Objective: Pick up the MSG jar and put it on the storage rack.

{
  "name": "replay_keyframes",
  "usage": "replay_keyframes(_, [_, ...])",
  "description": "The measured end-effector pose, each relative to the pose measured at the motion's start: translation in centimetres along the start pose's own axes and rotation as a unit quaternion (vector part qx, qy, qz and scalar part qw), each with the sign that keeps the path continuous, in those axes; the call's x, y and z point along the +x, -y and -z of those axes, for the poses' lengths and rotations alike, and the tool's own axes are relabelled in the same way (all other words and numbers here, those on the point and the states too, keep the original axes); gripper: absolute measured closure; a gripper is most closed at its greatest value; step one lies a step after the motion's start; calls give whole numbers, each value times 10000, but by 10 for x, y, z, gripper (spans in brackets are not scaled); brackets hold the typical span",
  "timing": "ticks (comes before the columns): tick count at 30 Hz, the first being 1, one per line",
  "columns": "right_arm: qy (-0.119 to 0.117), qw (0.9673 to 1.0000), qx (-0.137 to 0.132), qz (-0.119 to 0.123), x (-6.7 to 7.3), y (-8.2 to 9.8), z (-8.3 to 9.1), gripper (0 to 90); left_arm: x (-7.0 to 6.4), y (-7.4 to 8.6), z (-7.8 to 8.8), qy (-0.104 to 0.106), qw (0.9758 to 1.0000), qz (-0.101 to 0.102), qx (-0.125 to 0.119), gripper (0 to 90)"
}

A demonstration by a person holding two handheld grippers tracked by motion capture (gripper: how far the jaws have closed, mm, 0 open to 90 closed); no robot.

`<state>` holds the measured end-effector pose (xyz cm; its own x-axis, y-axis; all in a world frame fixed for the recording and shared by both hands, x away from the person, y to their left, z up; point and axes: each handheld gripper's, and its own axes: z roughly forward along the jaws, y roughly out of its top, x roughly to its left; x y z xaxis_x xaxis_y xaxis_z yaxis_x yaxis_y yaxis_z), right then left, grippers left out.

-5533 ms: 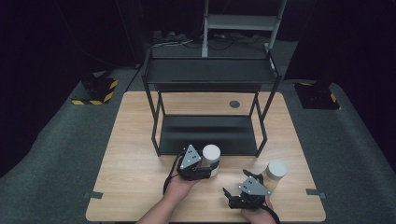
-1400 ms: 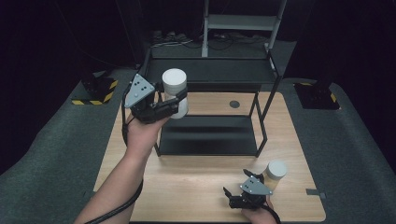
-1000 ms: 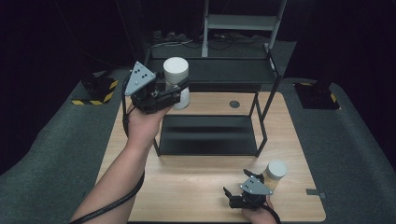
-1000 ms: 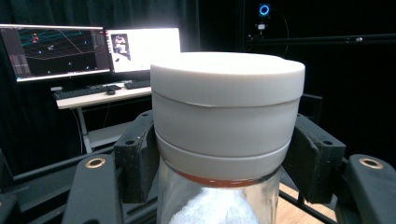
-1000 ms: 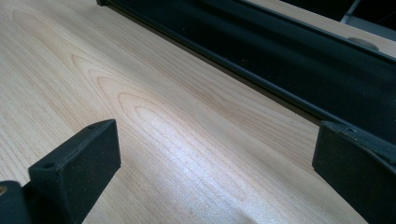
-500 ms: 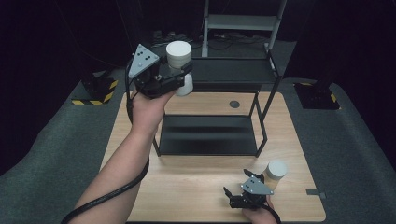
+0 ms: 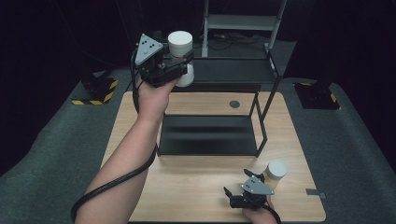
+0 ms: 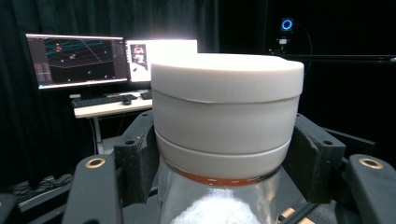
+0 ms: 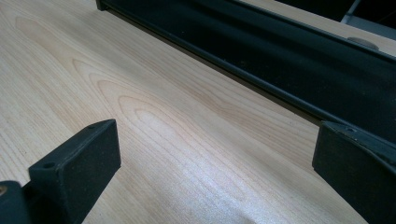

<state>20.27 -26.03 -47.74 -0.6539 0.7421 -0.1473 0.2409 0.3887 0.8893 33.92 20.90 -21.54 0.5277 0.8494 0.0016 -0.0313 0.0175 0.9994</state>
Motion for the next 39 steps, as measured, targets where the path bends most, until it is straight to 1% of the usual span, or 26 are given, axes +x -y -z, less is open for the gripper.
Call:
replay_keyframes(4, [-8, 10000, -6, -3, 0, 0, 0, 4, 1, 0, -9, -57, 10000, -1, 22, 346])
replay_keyframes(12, [-30, 10000, -20, -4, -1, 1, 0, 6, -1, -1, -24, -131, 9998, -100, 54, 345])
replay_keyframes(18, [-30, 10000, -20, -6, -1, 1, 1, 6, -4, -1, -32, -162, 9998, -89, 85, 346])
replay_keyframes(26, [-29, 10000, -20, -5, -1, 1, 0, 6, -5, -1, -38, -220, 9997, -69, 124, 345])
replay_keyframes(39, [-16, 10000, -26, -15, -1, 1, 1, 6, -1, 4, -41, -278, 9994, -10, 193, 345])
